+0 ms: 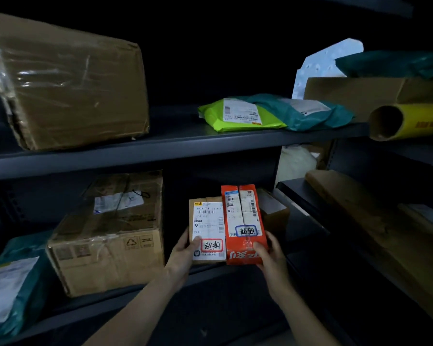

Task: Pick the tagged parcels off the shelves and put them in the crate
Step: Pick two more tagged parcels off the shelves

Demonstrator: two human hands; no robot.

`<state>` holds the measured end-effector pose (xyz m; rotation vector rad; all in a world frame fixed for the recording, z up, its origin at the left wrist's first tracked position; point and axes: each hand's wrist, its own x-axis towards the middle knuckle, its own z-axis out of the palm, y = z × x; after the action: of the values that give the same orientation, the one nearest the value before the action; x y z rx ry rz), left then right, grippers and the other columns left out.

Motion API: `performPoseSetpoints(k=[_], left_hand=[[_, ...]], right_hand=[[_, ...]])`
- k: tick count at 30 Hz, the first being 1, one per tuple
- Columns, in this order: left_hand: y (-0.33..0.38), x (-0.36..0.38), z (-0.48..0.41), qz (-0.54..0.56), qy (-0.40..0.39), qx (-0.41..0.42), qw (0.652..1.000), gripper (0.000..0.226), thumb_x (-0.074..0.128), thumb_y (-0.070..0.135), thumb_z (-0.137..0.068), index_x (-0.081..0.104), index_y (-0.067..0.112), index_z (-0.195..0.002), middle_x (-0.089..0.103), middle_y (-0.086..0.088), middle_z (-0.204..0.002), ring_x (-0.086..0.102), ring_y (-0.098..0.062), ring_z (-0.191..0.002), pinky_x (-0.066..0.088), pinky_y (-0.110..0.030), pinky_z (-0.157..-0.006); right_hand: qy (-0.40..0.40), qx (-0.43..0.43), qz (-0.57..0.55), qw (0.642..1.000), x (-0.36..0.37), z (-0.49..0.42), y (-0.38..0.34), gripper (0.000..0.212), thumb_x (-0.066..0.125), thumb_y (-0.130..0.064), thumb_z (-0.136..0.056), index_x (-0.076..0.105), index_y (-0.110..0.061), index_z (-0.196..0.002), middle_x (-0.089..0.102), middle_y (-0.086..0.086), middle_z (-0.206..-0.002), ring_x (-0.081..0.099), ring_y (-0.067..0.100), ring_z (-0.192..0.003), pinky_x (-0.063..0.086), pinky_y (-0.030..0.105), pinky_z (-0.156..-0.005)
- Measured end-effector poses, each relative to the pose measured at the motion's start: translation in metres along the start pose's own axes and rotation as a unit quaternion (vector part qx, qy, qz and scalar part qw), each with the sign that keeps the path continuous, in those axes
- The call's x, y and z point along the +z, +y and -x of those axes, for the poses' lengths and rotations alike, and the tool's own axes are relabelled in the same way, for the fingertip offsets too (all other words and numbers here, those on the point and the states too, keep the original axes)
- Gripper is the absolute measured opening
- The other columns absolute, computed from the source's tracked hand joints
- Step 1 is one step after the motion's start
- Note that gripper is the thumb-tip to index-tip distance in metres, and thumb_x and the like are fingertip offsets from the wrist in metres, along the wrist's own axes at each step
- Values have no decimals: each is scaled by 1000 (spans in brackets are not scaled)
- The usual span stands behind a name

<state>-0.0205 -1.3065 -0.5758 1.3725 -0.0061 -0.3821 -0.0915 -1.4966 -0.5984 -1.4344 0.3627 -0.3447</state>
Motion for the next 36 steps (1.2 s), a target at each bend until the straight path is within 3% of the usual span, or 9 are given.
performPoseSetpoints(k=[4,8,11,18,21,24,29,32,36], left_hand=[[17,1,24,-9,-4,-38,999,55,55,18,-93,36,32,-142,70,0,-105,64,-22,-103,42,-51,-105],[47,-2,61,-11,-39,-69,997,65,59,14,-89,31,32,-144,69,1,-112,64,-23,-107,42,-52,-104],[83,-6,102,-35,-66,-76,994,72,62,11,-87,26,29,-146,67,-2,-117,62,-23,-110,40,-49,-106],[158,-11,191,-64,-97,-90,989,65,58,3,-89,31,23,-145,64,-13,-122,63,-29,-108,47,-48,-100],[189,-16,223,-94,-99,-82,987,65,60,9,-89,30,25,-145,65,-8,-121,65,-24,-105,50,-40,-94],[219,-23,255,-124,-96,-66,985,62,62,13,-89,34,27,-143,65,-3,-120,65,-17,-102,51,-30,-85],[263,-36,305,-132,-79,-64,986,66,62,15,-88,30,22,-146,64,-4,-121,64,-18,-103,48,-38,-97],[289,-45,337,-131,-58,-47,989,67,63,13,-87,30,22,-144,65,-5,-119,65,-19,-102,51,-34,-90],[320,-65,379,-117,-11,-29,993,67,64,7,-86,32,18,-144,60,-11,-125,63,-28,-108,49,-49,-97]], right_hand=[[28,30,7,999,-4,28,-20,44,64,-37,-82,43,-50,-119,59,-10,-116,59,15,-106,47,42,-95],[41,40,18,998,-3,66,-53,38,62,-32,-86,47,-46,-118,63,-17,-108,61,6,-99,46,26,-80],[50,49,30,997,-1,108,-91,40,63,-29,-86,49,-41,-122,65,-12,-111,63,8,-100,48,26,-81],[87,59,23,994,13,201,-174,40,67,-24,-83,53,-38,-117,64,-4,-116,64,11,-99,48,25,-74],[85,57,17,995,23,232,-208,42,69,-33,-77,52,-43,-114,63,-8,-115,66,11,-98,50,27,-76],[81,50,16,995,34,257,-241,39,68,-29,-81,52,-44,-113,63,-9,-114,66,11,-97,51,27,-77],[63,42,14,997,52,296,-289,51,69,-31,-78,49,-33,-124,63,-5,-116,65,14,-100,50,28,-77],[43,26,20,999,66,316,-315,45,68,-29,-80,48,-38,-120,62,-7,-116,62,12,-102,49,23,-72],[-4,7,24,1000,88,341,-345,40,67,-27,-83,50,-39,-117,64,-8,-113,65,9,-98,50,20,-70]])
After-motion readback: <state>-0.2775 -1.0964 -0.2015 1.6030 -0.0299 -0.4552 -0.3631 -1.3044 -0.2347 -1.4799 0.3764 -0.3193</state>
